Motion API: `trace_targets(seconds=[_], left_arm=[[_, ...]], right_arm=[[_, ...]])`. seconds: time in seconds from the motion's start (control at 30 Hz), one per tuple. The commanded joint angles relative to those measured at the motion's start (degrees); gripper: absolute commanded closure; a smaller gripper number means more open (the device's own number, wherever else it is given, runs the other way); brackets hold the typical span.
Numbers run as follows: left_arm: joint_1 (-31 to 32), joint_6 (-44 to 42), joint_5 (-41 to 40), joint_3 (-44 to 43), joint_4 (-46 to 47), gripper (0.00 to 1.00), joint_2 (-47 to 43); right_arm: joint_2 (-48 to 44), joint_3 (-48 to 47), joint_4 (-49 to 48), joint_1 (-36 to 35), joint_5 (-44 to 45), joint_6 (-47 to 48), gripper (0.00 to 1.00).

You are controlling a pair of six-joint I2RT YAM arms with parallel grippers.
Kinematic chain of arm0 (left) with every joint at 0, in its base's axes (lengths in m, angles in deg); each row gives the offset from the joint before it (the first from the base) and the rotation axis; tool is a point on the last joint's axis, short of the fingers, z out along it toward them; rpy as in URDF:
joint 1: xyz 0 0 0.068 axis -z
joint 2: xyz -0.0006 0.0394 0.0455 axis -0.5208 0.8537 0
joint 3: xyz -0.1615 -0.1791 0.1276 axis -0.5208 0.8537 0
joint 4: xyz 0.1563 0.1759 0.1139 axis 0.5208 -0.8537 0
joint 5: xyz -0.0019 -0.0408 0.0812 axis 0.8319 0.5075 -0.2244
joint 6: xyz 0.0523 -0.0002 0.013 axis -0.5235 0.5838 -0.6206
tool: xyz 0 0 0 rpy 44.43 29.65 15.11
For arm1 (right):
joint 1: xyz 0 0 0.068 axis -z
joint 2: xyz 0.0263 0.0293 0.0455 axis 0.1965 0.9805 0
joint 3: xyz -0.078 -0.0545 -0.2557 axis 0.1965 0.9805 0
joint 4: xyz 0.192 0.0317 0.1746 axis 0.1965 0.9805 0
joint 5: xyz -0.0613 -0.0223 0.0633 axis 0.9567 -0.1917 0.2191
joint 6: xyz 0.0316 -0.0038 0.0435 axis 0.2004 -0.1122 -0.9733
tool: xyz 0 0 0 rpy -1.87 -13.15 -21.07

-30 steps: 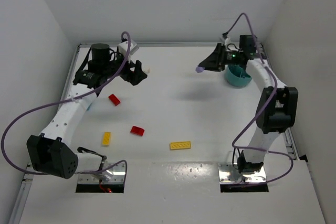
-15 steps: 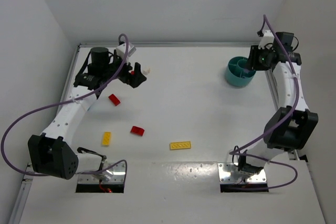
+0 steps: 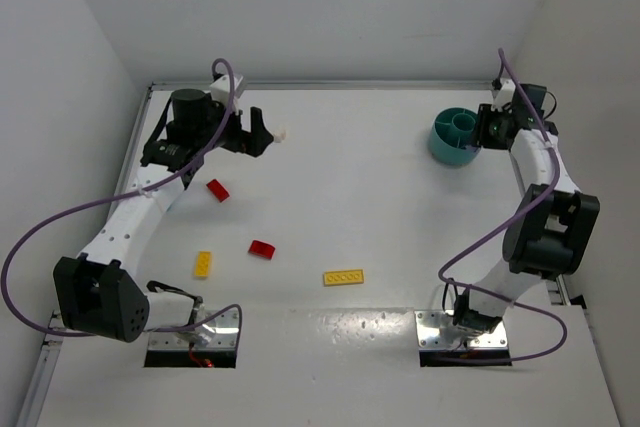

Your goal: Sort the legos into containers by color

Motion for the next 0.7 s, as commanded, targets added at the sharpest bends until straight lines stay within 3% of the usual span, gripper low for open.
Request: trace_targets(seconds=[0.0, 0.23, 0.67], left_arm=[[-0.55, 1.75, -1.22, 0.58, 3.11, 0.00, -1.49], [-0.55, 2.80, -1.75, 0.58, 3.63, 0.00, -1.49], [-0.55, 3.95, -5.17, 2.25, 5.30, 0.00, -2.11]], right_arm=[[-0.91, 1.57, -10.24, 0.14, 0.61, -1.14, 1.00], [-0.38, 3.42, -15.43, 0.14, 1.75, -2.28, 1.00], [3.57, 3.42, -16.57, 0.67, 0.61, -7.55, 1.00]])
